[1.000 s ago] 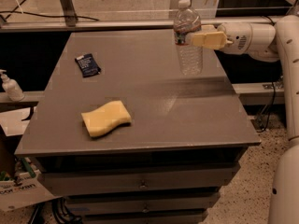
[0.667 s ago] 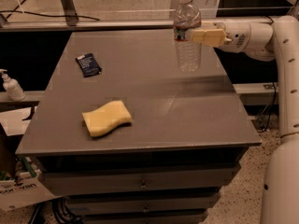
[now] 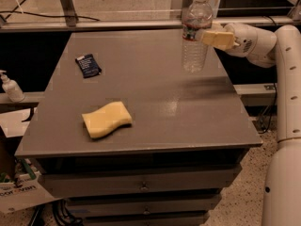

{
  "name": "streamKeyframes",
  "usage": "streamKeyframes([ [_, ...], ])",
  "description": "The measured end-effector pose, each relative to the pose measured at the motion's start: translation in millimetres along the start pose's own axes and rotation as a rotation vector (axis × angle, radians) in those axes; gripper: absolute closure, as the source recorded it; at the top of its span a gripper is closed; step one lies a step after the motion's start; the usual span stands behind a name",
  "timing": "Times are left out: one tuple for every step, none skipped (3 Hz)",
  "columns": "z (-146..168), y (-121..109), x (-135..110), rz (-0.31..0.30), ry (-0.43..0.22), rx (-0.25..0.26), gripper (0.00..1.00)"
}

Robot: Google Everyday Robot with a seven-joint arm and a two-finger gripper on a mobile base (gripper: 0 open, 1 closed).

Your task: Place water bottle upright

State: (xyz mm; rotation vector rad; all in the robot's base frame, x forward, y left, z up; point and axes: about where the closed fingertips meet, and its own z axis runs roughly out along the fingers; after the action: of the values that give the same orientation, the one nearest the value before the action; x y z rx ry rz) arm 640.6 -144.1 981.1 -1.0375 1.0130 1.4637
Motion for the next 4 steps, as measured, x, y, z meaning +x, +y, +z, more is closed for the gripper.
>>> streamKeyframes([
  [-17,13,-4,-0.046,-0.021,0.0,1.0],
  [-27,23,-2,-0.071,-0.049,0.004,1.0],
  [-29,33,7,-0.079,-0.072,-0.004,1.0],
  [-29,41,17,-0.083,-0.09,-0.011,1.0],
])
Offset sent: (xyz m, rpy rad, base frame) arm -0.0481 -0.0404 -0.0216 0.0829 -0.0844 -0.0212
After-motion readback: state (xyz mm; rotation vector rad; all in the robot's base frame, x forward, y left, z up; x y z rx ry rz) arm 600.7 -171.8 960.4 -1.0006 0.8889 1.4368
